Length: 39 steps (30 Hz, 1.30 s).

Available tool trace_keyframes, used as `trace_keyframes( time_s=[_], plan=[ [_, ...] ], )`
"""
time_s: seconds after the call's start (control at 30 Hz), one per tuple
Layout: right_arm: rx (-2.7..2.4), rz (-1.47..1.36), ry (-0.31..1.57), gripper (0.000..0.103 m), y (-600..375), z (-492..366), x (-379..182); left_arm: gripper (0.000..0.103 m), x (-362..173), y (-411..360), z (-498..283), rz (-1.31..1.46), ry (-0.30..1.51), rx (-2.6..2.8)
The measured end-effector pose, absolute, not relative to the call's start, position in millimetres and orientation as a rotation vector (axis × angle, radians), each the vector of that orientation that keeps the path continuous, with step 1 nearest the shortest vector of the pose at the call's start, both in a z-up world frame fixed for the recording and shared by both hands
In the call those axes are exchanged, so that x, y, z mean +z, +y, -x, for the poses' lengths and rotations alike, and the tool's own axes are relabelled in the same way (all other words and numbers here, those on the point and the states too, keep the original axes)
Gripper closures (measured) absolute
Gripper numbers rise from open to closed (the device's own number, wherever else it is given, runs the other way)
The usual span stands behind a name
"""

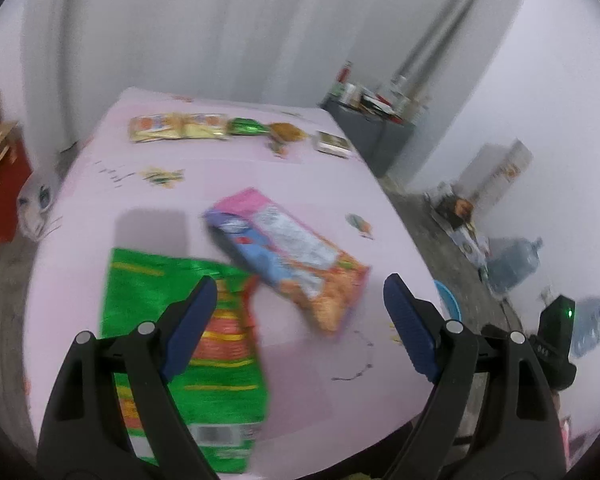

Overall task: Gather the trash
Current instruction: 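Move both open tools back over the snack bags on the table, then grasp the green chip bag with the left tool while the right tool grasps the pink snack bag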

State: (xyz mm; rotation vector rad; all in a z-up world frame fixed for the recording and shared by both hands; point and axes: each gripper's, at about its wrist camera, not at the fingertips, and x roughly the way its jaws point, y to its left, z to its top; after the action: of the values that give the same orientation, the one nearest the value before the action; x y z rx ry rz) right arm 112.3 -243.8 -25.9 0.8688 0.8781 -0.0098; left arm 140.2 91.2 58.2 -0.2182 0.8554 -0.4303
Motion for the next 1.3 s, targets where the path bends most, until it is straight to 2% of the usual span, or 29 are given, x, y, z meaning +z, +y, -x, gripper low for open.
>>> trace_keyframes(
  time_s=[0.3, 0.5, 0.7, 0.87, 0.93, 1.03, 1.1, 1.27, 1.3],
  plan=[
    [0.088, -0.833, 0.990, 0.018, -193, -145, -39, 0.022, 46, 165, -127, 0.289, 0.839, -0.303],
    [0.132, -0.796, 1.042, 0.018, -165, -165, -42, 0.022, 12, 198, -121, 0.339, 0.899, -0.269],
    [0.149, -0.840, 1.056, 0.018, -160, -182, -47, 0.022, -35, 191, -128, 0.309, 1.017, -0.265],
    [0.132, -0.884, 1.061, 0.018, -166, -196, -51, 0.036, -52, 188, -138, 0.246, 1.035, -0.208],
    [0.126, -0.873, 1.052, 0.019, -167, -205, -48, 0.045, -56, 183, -141, 0.178, 1.034, -0.189],
    [0.123, -0.843, 1.028, 0.019, -170, -227, -42, 0.049, -58, 176, -144, 0.073, 1.020, -0.171],
    [0.106, -0.808, 1.018, 0.021, -174, -245, -40, 0.059, -58, 173, -144, 0.036, 1.013, -0.159],
    [0.041, -0.698, 1.041, 0.025, -182, -295, -46, 0.071, -59, 168, -142, -0.030, 0.998, -0.138],
    [0.018, -0.646, 1.065, 0.029, -179, -305, -50, 0.073, -59, 168, -142, -0.031, 0.997, -0.139]
  ],
)
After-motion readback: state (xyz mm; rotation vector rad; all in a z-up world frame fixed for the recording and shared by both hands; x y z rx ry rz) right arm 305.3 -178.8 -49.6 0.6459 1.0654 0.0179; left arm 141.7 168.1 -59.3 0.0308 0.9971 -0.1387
